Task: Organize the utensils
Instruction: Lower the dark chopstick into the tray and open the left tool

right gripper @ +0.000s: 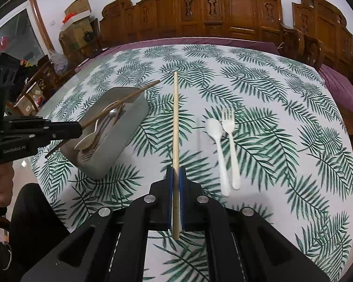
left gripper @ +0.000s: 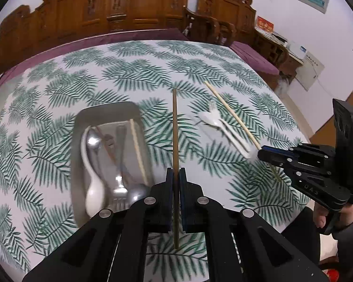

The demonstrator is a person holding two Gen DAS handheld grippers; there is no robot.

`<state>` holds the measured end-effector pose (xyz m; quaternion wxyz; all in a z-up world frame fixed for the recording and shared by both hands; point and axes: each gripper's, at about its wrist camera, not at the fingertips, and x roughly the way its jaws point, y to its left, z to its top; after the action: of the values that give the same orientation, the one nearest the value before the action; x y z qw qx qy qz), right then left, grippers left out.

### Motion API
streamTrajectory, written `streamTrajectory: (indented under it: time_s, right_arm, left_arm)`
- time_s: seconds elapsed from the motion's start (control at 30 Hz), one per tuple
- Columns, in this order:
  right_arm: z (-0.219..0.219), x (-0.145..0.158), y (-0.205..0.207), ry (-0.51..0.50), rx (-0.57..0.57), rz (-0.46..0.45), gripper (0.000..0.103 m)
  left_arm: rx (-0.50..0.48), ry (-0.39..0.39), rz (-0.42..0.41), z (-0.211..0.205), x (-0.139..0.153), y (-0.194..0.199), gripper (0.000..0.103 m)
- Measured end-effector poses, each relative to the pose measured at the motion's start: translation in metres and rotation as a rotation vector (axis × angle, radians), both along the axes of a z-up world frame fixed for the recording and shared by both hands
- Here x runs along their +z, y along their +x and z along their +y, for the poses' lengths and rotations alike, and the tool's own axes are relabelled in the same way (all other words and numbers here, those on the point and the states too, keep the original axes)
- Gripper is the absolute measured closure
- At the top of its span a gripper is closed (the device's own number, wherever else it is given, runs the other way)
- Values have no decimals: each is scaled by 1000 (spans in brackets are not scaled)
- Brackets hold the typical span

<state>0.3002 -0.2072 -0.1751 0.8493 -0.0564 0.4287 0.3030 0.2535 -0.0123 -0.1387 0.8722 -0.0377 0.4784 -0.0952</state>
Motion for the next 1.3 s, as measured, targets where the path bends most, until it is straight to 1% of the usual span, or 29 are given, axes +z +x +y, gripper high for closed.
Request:
streamTrajectory:
  time_s: [0.17, 0.33, 0.4, 0.73, 1.07, 1.13, 1.23, 1.3]
  right_arm:
    - [13, -3, 1, -3, 12, 7, 97]
    - [20, -11, 0, -13, 15, 25, 97]
    - [21, -14, 0, -16, 13, 30, 97]
    - [27, -19, -2, -24, 21, 46, 97]
    - [33, -17, -3, -16, 31, 49, 97]
    - [36, -15, -3, -13, 35, 49, 97]
    - [41, -12, -5, -8, 43, 45, 97]
    - [46, -9, -6, -2, 51, 43, 97]
  left_arm:
    - [34, 3, 3, 22, -4, 0, 99]
    - [59, 21, 27, 38, -24, 1, 99]
    - [67, 17, 39, 41, -30, 1, 99]
    - [108, 44, 77, 61, -49, 15, 99]
    - [131, 29, 111, 67, -63, 26, 98]
    - [126, 34, 105, 66, -62, 24, 96]
    - [126, 42, 87, 66, -57, 19, 85]
    - [130, 37, 76, 68, -52, 15, 83]
